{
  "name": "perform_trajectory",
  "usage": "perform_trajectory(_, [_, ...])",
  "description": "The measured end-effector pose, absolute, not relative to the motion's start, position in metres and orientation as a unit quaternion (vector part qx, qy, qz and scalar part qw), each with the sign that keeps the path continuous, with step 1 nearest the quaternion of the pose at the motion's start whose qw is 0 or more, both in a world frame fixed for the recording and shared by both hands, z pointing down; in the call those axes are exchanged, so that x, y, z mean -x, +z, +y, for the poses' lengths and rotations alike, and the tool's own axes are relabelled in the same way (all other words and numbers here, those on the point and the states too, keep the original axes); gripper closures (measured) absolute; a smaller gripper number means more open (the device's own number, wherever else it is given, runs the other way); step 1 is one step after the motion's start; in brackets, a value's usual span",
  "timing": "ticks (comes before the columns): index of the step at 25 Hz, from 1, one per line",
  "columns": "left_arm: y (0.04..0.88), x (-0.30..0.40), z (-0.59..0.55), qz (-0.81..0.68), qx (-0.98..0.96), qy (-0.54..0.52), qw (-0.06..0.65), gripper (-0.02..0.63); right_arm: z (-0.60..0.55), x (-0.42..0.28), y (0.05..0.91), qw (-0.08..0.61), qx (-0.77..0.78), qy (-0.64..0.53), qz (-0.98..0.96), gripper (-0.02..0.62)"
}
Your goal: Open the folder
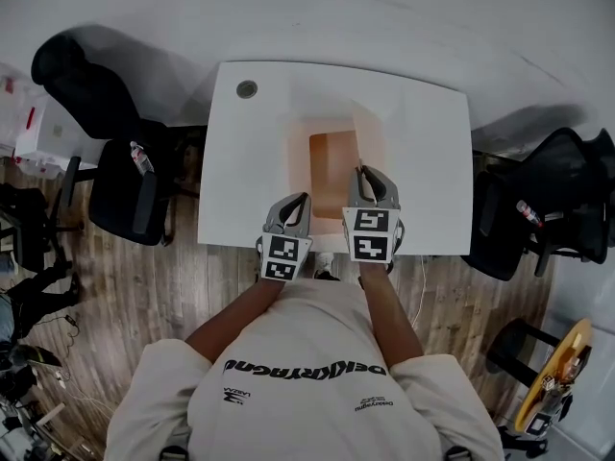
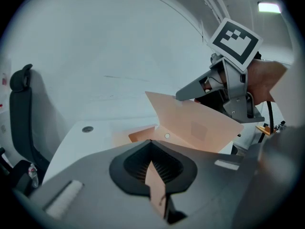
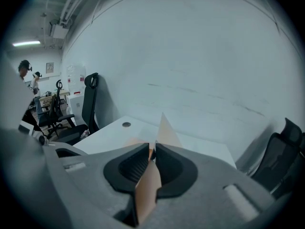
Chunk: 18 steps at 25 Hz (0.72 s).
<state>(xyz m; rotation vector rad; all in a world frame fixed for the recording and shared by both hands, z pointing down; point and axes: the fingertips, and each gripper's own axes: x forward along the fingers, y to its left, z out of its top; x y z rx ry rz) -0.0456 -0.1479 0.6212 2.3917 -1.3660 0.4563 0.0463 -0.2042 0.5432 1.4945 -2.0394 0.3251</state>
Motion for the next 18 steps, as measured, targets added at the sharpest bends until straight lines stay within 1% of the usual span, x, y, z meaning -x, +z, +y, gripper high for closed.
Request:
perform_trajectory(14, [0.651, 0.035, -0.153, -0.470, -0.838, 0.203, 0.188, 0.618, -0.207, -0.082, 0.529, 0.284, -0.579, 0.115, -0.755, 0.566])
perform_trajectory(18, [0.667, 0.038, -0.155, -0.474, -0.827, 0.217, 0.208, 0.618, -0.206, -0.088, 0.527, 0.286, -0.580, 0.113, -0.754, 0.571])
